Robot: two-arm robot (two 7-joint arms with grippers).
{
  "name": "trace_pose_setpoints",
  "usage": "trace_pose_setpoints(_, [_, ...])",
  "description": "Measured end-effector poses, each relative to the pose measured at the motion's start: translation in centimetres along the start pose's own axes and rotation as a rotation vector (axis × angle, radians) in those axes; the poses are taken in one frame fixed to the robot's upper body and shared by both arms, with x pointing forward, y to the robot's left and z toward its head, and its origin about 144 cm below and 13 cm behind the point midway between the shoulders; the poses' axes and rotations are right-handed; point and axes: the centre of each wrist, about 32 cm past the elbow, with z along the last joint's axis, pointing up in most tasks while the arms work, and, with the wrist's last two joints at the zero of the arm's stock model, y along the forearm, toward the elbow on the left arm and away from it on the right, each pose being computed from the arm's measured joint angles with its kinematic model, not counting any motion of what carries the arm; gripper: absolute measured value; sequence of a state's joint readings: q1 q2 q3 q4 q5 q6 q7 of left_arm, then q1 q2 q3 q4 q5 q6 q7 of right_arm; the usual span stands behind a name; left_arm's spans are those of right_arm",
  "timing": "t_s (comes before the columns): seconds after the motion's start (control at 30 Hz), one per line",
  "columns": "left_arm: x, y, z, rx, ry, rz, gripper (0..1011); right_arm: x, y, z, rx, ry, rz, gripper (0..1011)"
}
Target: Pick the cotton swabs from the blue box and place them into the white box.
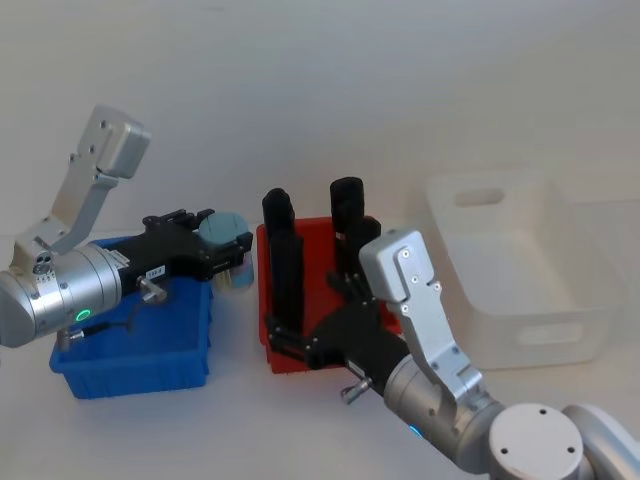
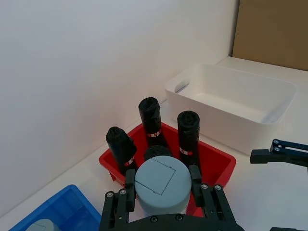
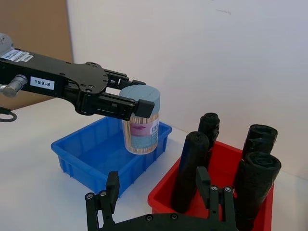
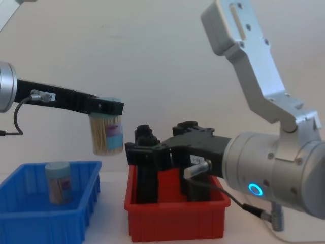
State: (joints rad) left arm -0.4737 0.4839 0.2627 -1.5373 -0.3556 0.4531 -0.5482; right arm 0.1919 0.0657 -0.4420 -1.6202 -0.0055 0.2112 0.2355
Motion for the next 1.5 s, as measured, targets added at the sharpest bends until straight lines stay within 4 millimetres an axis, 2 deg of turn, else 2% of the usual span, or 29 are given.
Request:
trace_pose_setpoints(0.7, [0.0,0.0,0.0,0.0,0.0,0.0,669,-1.0,2.6,0.2,-0.001,-0.055,-0.016,1001])
trace_pose_setpoints(1.5, [0.0,0.0,0.0,0.0,0.0,0.0,669,-0.9,3.1,0.7,-0.019,-0.283,0.049,1001])
